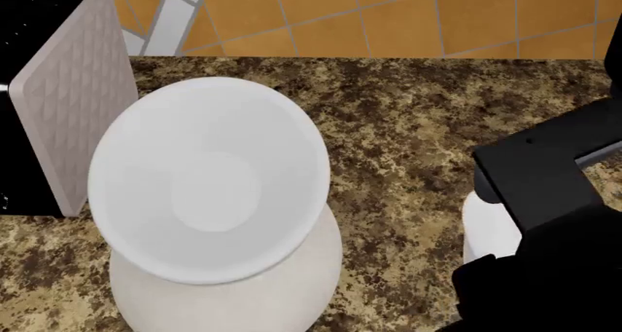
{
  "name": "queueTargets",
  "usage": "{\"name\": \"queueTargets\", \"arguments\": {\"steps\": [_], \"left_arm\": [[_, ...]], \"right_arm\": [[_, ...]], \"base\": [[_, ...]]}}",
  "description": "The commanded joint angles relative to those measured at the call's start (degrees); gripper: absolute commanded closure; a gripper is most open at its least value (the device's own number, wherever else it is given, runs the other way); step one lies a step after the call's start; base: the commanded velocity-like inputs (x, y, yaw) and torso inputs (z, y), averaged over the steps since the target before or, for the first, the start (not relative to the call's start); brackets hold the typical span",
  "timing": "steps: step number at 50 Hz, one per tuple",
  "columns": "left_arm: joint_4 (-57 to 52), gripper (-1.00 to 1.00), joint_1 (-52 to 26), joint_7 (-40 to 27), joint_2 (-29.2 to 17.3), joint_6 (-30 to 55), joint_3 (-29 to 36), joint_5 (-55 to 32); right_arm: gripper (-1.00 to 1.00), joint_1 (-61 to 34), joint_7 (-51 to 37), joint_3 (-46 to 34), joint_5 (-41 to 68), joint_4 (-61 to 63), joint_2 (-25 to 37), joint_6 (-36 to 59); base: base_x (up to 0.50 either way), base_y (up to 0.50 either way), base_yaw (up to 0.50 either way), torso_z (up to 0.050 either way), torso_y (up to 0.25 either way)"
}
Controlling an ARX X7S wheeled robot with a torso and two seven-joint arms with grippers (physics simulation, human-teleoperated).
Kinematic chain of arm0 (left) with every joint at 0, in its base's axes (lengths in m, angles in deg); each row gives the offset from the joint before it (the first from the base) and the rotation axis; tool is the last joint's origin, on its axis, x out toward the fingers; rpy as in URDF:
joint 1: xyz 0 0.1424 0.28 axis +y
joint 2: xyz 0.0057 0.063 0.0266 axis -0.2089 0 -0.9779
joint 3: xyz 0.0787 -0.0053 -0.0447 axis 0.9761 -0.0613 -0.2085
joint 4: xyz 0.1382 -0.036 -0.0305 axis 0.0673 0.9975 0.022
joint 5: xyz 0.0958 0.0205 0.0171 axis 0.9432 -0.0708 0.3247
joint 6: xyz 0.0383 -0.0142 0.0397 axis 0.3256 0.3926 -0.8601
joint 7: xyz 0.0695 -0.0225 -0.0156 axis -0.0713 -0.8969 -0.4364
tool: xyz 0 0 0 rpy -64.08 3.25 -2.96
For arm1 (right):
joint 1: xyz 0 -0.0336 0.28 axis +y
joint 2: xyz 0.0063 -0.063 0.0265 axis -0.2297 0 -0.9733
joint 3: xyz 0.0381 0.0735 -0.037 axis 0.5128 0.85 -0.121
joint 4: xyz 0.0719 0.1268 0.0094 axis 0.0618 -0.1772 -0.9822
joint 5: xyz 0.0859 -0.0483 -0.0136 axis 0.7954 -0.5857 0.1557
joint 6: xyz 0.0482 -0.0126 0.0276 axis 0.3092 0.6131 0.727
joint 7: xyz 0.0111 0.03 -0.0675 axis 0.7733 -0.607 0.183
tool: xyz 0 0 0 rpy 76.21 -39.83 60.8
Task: Stack the bowls from largest to smallest.
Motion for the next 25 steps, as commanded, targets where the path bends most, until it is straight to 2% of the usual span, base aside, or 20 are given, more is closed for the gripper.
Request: {"name": "queueTargets", "arguments": {"steps": [1, 10, 22, 25], "left_arm": [[-0.14, -1.0, -0.04, -0.1, -0.06, -0.08, -0.09, -0.34], [-0.61, -1.0, -0.46, -0.46, -0.17, 0.28, 0.05, -0.56], [-0.11, -1.0, -0.53, -0.49, 0.07, -0.04, 0.76, -0.03], [-0.19, -1.0, -0.65, -0.61, 0.06, 0.13, 0.87, -0.08]], "right_arm": [[1.0, -9.19, -3.2, -5.09, 2.91, 0.58, -1.03, 4.31], [1.0, -18.43, -3.35, -10.01, 2.54, 0.1, -2.58, 9.81], [1.0, -30.51, 18.84, -17.26, -14.69, 6.54, -2.21, 10.09], [1.0, -32.58, 21.78, -18.76, -16.8, 7.52, -2.52, 9.73]], "base": [[0.0, 0.0, 0.0, 0.0, 0.0], [0.0, 0.0, 0.0, 0.0, 0.0], [0.0, 0.0, 0.0, 0.0, 0.0], [0.0, 0.0, 0.0, 0.0, 0.0]]}}
